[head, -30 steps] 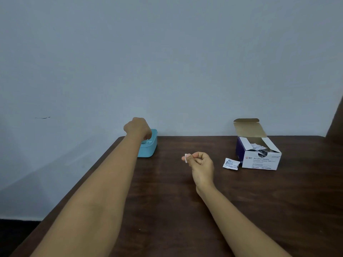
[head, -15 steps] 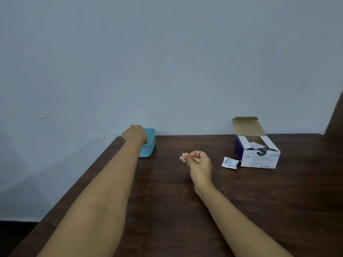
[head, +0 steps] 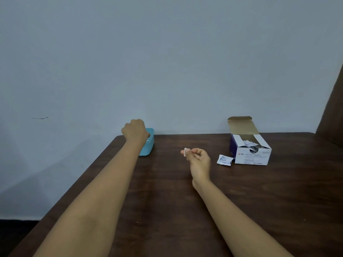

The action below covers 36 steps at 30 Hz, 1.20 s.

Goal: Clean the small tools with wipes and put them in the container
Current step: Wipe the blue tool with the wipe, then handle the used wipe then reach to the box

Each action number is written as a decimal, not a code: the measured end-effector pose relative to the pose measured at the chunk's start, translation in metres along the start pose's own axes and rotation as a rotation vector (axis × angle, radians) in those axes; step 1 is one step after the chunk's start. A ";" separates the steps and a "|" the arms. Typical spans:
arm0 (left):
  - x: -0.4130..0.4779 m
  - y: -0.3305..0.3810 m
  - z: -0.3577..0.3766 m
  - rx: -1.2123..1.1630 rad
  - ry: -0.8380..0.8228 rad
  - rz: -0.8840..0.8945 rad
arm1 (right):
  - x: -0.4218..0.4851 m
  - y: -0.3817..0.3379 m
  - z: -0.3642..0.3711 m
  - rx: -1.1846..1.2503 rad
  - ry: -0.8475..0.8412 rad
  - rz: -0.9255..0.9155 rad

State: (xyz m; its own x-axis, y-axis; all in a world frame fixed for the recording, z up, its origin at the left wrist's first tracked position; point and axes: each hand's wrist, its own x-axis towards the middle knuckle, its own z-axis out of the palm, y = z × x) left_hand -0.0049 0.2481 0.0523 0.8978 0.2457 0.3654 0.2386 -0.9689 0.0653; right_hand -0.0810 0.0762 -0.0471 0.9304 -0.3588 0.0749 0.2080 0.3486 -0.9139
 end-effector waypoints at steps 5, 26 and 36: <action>-0.032 0.032 0.001 -0.285 0.140 0.124 | 0.000 -0.010 -0.006 0.128 0.030 0.065; -0.126 0.166 0.062 -0.596 -0.278 0.386 | 0.003 -0.046 -0.114 0.002 0.066 -0.027; -0.128 0.174 0.064 -0.846 -0.309 0.273 | 0.009 -0.044 -0.115 0.040 0.080 -0.063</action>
State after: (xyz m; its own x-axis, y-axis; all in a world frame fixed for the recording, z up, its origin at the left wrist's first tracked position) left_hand -0.0545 0.0502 -0.0424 0.9703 -0.1142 0.2131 -0.2342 -0.6634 0.7107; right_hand -0.1169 -0.0421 -0.0522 0.8883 -0.4487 0.0982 0.2788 0.3568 -0.8916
